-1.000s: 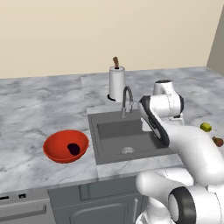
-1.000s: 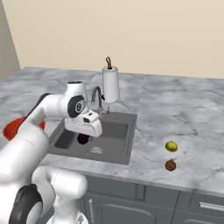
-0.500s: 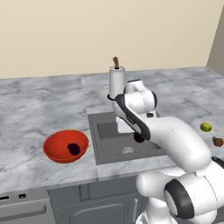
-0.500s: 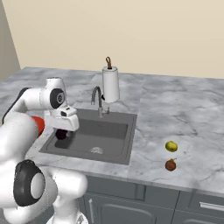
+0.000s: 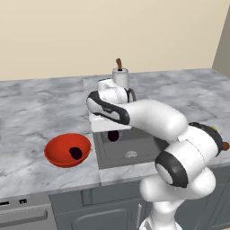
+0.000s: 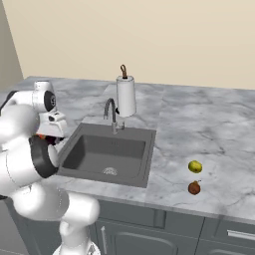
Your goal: There is a mixed pile of frozen fruits and vegetables on the counter. Locate all the frozen vegetables and place the items in a bowl on the counter. Take all the frozen fruits and defrost them in a running sink.
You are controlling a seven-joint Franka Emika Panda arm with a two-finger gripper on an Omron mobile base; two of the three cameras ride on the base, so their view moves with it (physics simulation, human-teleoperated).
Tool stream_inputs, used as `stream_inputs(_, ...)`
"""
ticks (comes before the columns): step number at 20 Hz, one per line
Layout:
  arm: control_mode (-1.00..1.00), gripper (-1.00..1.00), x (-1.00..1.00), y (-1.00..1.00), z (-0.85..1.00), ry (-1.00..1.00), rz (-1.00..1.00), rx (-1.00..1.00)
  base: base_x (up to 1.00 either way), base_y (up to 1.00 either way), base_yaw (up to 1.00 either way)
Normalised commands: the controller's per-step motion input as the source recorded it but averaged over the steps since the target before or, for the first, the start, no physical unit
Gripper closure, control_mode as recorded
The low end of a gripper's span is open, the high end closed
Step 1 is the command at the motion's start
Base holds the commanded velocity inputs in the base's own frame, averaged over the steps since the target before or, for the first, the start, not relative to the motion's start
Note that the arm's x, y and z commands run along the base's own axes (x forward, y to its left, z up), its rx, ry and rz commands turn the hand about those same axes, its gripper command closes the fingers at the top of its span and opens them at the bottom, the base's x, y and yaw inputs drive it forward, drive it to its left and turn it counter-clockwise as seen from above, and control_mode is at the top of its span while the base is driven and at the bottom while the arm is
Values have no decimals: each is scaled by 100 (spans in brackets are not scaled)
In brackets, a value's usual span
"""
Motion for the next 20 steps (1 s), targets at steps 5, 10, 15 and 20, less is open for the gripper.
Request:
stream_inputs(5,-100,100,69,100,-18,0,-3,-2,0,0,0)
stream_inputs(10,-100,100,88,100,-54,-1,-3,-5,0,0,0)
stream_inputs(15,-100,100,71,100,-41,1,-2,-13,0,0,0)
stream_inputs(20,-100,100,7,41,-10,4,0,-1,0,0,0)
